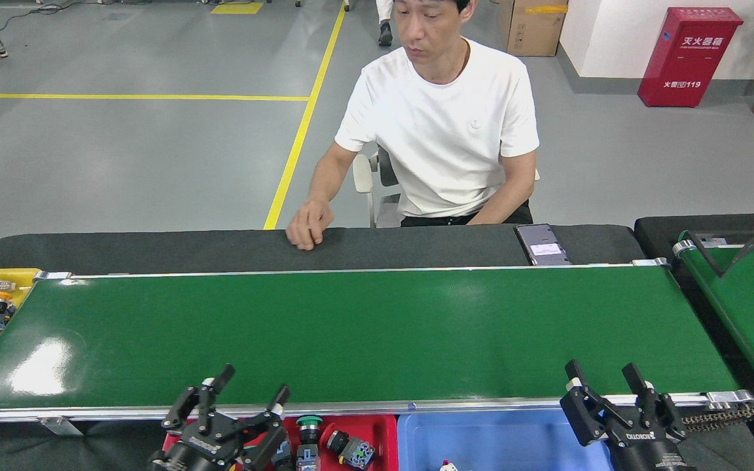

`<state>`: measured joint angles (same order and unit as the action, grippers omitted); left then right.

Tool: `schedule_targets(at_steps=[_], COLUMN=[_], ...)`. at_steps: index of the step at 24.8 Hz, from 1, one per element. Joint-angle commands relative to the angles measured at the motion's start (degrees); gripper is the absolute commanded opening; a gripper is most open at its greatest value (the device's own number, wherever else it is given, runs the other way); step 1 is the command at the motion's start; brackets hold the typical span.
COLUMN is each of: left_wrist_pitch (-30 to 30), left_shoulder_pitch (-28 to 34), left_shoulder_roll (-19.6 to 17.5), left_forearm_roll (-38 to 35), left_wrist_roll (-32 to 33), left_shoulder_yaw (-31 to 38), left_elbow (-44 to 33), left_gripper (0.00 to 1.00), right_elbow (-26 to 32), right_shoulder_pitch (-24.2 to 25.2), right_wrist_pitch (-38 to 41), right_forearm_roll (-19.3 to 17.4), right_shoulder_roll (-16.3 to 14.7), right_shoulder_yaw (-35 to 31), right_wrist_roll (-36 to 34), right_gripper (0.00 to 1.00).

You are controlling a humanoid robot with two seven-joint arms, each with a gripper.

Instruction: Pick switch part from conveyor to tray

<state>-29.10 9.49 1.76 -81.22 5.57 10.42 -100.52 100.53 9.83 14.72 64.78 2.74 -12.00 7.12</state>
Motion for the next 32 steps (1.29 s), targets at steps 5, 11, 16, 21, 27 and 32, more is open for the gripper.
schedule_targets(at_steps=[5,11,16,21,27,32], left_wrist_pitch=[0.62,4.23,11.08,23.3,21.11,18.82], left_shoulder_pitch=[0.88,1.23,2.2,2.55,3.34,3.87], left_shoulder_roll=[0.35,1.14,-1.4,-8.88,-11.34,-7.56], left_forearm_roll=[0.37,0.28,0.19,-0.07,1.77,1.16], left_wrist_roll=[-1.71,-1.79,-3.64,-3.9,-3.38,-3.64], left_shoulder_yaw=[4.61,5.93,3.38,-4.18,-4.71,-4.7], left_elbow=[-0.99,-1.17,-1.08,-0.99,-0.03,-0.12], left_gripper=[1.0,1.0,1.0,1.0,1.0,1.0], right_elbow=[0.9,0.9,0.9,0.9,0.98,0.98], right_shoulder_pitch=[-0.6,1.69,7.13,11.0,8.02,7.13], right_wrist_pitch=[0.22,2.77,5.94,6.11,-12.34,-11.55], right_forearm_roll=[-0.1,-0.1,-0.1,-0.1,13.34,14.23], right_shoulder_roll=[-0.89,-2.04,-1.42,-1.95,-1.25,-1.51], right_shoulder_yaw=[-0.39,-1.18,-1.18,-1.27,-1.18,-1.18], right_wrist_roll=[-0.18,-2.9,-5.8,-8.97,-9.14,-9.41], right_gripper=[0.98,0.98,0.95,0.98,0.98,0.99])
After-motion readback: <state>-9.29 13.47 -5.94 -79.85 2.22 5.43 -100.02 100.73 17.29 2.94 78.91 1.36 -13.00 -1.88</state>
